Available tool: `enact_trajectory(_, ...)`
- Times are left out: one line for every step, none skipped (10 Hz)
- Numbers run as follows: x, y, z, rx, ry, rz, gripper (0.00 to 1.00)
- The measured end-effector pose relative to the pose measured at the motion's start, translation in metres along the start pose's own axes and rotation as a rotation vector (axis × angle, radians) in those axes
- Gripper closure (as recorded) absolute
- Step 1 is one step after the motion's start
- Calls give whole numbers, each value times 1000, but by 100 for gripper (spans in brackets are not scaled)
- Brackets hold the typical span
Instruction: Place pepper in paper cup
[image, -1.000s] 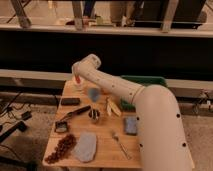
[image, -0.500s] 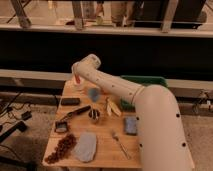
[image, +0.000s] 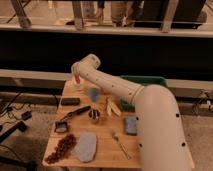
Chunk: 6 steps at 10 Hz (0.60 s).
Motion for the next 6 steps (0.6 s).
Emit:
enact_trajectory(-2,0,1,0,-3,1,22)
enact_trajectory(-2,0,1,0,-2,1,20)
enact_trajectory(-2,1,1,0,-3,1,20)
enact_trajectory(-2,0,1,0,-2,1,20)
enact_trajectory(-2,0,1,0,-3,1,20)
enact_trajectory(-2,0,1,0,-2,1,20)
